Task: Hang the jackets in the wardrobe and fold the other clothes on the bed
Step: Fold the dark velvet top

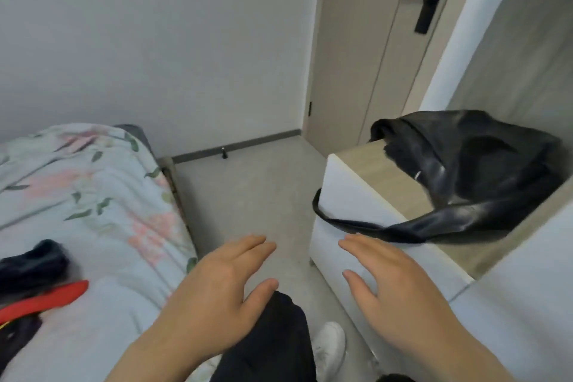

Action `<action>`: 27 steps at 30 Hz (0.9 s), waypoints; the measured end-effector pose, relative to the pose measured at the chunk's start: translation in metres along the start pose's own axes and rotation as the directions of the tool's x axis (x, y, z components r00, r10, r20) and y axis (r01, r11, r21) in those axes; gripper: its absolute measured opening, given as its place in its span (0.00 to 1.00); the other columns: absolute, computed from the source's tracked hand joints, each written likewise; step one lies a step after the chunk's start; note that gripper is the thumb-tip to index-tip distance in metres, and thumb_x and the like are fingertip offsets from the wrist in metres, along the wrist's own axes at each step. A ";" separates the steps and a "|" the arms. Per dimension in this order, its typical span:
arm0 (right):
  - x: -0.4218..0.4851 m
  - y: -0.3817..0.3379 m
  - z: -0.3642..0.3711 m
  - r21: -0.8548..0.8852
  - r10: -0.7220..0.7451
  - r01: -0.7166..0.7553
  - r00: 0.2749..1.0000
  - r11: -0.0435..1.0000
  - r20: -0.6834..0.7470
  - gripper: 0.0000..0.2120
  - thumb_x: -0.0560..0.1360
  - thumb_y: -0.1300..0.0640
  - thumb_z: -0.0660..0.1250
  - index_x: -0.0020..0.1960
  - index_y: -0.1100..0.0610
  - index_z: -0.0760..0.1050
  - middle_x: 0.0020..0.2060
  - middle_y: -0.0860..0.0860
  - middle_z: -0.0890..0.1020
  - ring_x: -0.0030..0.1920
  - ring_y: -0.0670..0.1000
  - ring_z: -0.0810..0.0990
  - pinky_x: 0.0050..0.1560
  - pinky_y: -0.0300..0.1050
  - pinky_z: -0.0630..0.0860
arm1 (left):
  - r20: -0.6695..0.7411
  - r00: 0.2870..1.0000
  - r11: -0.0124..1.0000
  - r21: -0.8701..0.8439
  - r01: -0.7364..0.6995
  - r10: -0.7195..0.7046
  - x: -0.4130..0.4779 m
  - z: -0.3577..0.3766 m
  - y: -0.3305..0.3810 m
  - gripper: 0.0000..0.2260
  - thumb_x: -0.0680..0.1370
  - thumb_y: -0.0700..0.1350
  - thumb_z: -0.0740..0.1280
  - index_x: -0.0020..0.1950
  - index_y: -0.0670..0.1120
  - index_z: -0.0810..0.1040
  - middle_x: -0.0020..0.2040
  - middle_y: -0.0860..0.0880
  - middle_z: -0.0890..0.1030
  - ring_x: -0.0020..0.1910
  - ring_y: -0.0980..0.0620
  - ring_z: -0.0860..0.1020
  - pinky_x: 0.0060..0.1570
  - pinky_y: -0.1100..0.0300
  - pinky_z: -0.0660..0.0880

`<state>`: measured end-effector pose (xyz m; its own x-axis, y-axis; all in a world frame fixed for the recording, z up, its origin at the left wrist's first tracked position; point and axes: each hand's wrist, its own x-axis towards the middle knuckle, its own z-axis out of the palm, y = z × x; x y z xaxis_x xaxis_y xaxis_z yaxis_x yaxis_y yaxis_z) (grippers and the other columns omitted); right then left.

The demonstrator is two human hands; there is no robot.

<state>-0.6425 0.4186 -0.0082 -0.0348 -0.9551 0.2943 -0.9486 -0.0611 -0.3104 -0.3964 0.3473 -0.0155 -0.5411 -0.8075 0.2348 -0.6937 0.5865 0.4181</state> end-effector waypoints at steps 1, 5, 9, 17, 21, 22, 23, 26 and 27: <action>0.014 -0.014 0.011 0.049 -0.024 0.022 0.998 0.999 0.055 0.21 0.74 0.54 0.73 0.67 0.48 0.77 0.62 0.38 0.77 0.66 0.37 0.64 0.61 0.19 0.53 | -0.025 0.998 0.999 0.015 0.050 -0.049 -0.012 -0.009 -0.018 0.26 0.78 0.64 0.55 0.75 0.61 0.65 0.71 0.68 0.60 0.71 0.71 0.55 0.64 0.80 0.42; 0.064 -0.075 0.071 0.200 -0.219 0.179 0.956 0.963 0.197 0.22 0.80 0.47 0.63 0.73 0.40 0.65 0.67 0.31 0.64 0.64 0.30 0.61 0.56 0.14 0.45 | -0.104 0.955 0.956 0.066 0.285 -0.278 -0.076 -0.049 -0.088 0.26 0.78 0.66 0.55 0.75 0.63 0.63 0.74 0.67 0.58 0.73 0.70 0.54 0.62 0.81 0.39; 0.108 -0.159 0.120 0.258 -0.362 0.295 0.891 0.920 0.273 0.21 0.77 0.52 0.69 0.69 0.45 0.73 0.67 0.38 0.73 0.68 0.42 0.72 0.63 0.23 0.56 | -0.194 0.855 0.854 0.114 0.507 -0.481 -0.151 -0.084 -0.151 0.24 0.80 0.63 0.56 0.76 0.61 0.61 0.76 0.65 0.58 0.76 0.64 0.55 0.68 0.74 0.44; 0.146 -0.298 0.203 0.358 -0.631 0.522 0.683 0.774 0.368 0.23 0.80 0.45 0.61 0.74 0.40 0.65 0.70 0.34 0.68 0.70 0.38 0.65 0.60 0.21 0.52 | -0.384 0.532 0.546 0.082 0.834 -0.754 -0.271 -0.121 -0.224 0.26 0.77 0.56 0.67 0.74 0.53 0.69 0.75 0.56 0.66 0.76 0.56 0.60 0.74 0.61 0.55; 0.142 -0.354 0.235 0.463 -0.700 0.527 0.587 0.712 0.407 0.22 0.78 0.47 0.64 0.72 0.41 0.67 0.65 0.35 0.73 0.64 0.41 0.73 0.60 0.31 0.66 | -0.477 0.378 0.397 0.065 0.916 -0.794 -0.316 -0.137 -0.258 0.29 0.75 0.51 0.72 0.74 0.47 0.70 0.75 0.47 0.67 0.76 0.48 0.62 0.73 0.52 0.61; 0.139 -0.366 0.243 0.491 -0.714 0.521 0.564 0.698 0.416 0.22 0.78 0.47 0.64 0.71 0.41 0.68 0.64 0.35 0.74 0.63 0.41 0.74 0.59 0.34 0.68 | -0.471 0.344 0.354 0.072 0.933 -0.812 -0.326 -0.139 -0.269 0.30 0.75 0.52 0.72 0.75 0.48 0.68 0.76 0.46 0.66 0.76 0.47 0.61 0.73 0.51 0.61; 0.136 -0.378 0.252 0.516 -0.726 0.514 0.542 0.685 0.424 0.21 0.77 0.47 0.65 0.70 0.40 0.69 0.62 0.34 0.74 0.61 0.40 0.73 0.57 0.33 0.68 | -0.455 0.310 0.310 0.077 0.948 -0.835 -0.337 -0.140 -0.280 0.32 0.76 0.54 0.71 0.77 0.48 0.64 0.77 0.45 0.63 0.77 0.46 0.60 0.74 0.51 0.61; 0.125 -0.406 0.279 0.582 -0.738 0.460 0.493 0.671 0.461 0.20 0.77 0.48 0.65 0.68 0.39 0.68 0.61 0.31 0.73 0.61 0.35 0.72 0.59 0.32 0.68 | -0.383 0.236 0.208 0.115 0.971 -0.893 -0.361 -0.142 -0.318 0.39 0.75 0.60 0.69 0.80 0.51 0.55 0.79 0.43 0.56 0.78 0.44 0.54 0.75 0.49 0.58; 0.121 -0.414 0.288 0.589 -0.737 0.448 0.476 0.672 0.479 0.22 0.77 0.48 0.65 0.69 0.39 0.68 0.64 0.33 0.73 0.64 0.37 0.72 0.62 0.35 0.69 | -0.362 0.223 0.184 0.141 0.973 -0.905 -0.367 -0.142 -0.329 0.41 0.74 0.62 0.69 0.80 0.51 0.53 0.79 0.42 0.56 0.78 0.43 0.55 0.75 0.49 0.58</action>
<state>-0.1633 0.2447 -0.1048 0.8338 -0.5483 -0.0645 -0.4680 -0.6400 -0.6094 0.0984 0.4419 -0.1144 0.6789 -0.7342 -0.0085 -0.7209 -0.6687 0.1820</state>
